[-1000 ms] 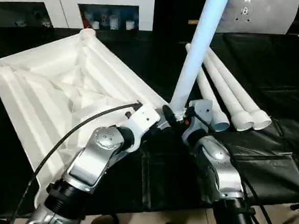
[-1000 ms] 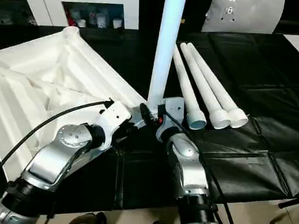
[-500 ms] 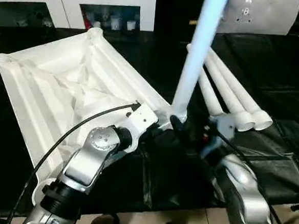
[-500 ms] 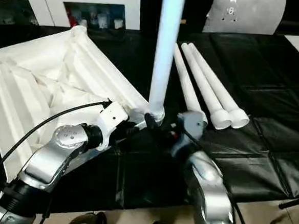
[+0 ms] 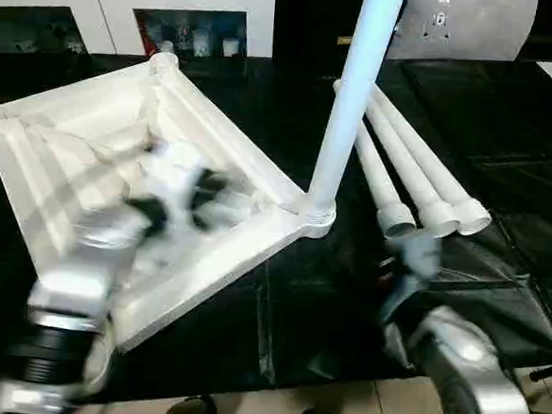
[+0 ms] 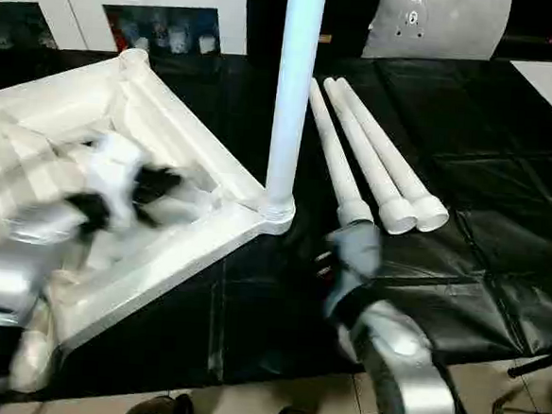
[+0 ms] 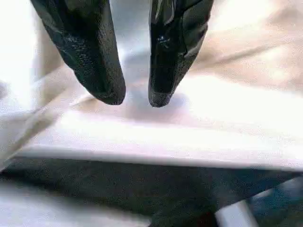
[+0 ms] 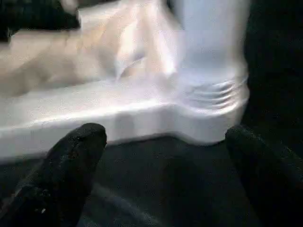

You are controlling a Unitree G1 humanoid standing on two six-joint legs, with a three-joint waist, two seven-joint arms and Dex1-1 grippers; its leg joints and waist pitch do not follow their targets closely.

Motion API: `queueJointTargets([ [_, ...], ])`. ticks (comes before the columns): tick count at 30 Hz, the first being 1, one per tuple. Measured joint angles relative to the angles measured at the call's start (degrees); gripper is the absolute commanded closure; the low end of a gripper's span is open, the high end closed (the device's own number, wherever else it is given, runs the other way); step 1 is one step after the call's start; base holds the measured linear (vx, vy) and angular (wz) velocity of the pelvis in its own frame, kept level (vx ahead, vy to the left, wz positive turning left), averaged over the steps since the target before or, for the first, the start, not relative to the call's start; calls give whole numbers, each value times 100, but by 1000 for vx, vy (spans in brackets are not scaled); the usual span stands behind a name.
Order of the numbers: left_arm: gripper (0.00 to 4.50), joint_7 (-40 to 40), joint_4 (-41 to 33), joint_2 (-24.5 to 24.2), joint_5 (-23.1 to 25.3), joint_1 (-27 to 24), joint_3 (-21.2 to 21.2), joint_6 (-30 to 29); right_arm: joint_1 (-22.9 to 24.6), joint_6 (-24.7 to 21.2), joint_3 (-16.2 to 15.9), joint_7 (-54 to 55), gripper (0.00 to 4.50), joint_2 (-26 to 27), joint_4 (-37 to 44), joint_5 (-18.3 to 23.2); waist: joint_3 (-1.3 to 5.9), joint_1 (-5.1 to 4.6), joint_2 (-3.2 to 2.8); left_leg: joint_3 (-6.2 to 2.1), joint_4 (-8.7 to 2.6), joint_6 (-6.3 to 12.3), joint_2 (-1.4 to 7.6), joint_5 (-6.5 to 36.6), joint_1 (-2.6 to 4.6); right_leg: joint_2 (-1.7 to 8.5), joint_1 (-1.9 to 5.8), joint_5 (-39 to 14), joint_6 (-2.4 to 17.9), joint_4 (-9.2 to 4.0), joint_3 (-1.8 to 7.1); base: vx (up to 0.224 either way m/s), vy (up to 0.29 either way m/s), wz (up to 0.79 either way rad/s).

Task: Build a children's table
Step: Rotate leg to tighten, then rotate table base

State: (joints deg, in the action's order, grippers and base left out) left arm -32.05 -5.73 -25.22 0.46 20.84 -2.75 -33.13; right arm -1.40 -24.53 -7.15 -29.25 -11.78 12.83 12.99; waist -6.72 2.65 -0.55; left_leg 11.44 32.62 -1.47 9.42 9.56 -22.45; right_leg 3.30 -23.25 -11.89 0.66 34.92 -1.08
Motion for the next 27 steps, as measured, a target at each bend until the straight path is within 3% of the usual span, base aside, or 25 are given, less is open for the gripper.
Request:
queueJointTargets([
  [4, 396, 101, -438, -615, 338, -208, -318, -489, -284, -345, -218, 83, 0, -3, -78, -172, 4, 25, 7, 0, 7, 0, -4, 1, -4, 5, 3, 2, 3, -1, 1, 0, 0, 0],
  [5, 418, 117, -555, -794, 482, -355, -307, -591, -366, -414, -280, 104, 0, -6, -125, -226, 7, 49, 12, 0, 7, 0, -5, 1, -3, 6, 5, 2, 3, 0, 1, 0, 0, 0],
  [9, 432, 168, -769, -1584, 1097, -982, -160, -808, -528, -624, -474, 169, 0, -18, -311, -368, 22, 77, 37, -3, 10, -2, -1, 0, -1, 2, 5, 4, 2, 3, 0, 0, 0, 0],
  [16, 442, 249, -1074, -1929, 1548, -1455, 40, -1293, -806, -756, -595, 369, 0, 94, -694, -563, 31, 104, 52, -5, 28, -2, -1, -1, 4, 4, 16, 20, 1, 4, 2, 0, 0, 0],
  [20, 442, 24, -1257, -1960, 1416, -1659, 85, -1692, -865, -743, -633, 423, 0, 154, -959, -609, 31, 94, 51, -5, 35, -2, -2, -1, 5, 4, 15, 26, 4, 6, 5, 0, 0, 0],
  [27, 442, -1065, -1938, -2161, 503, -1995, 268, -2458, -1276, -527, -613, 559, 0, 344, -1459, -659, 31, 102, 52, -5, 37, -5, -2, -2, 7, 3, 15, 30, 7, 9, 6, 0, 0, 0],
])
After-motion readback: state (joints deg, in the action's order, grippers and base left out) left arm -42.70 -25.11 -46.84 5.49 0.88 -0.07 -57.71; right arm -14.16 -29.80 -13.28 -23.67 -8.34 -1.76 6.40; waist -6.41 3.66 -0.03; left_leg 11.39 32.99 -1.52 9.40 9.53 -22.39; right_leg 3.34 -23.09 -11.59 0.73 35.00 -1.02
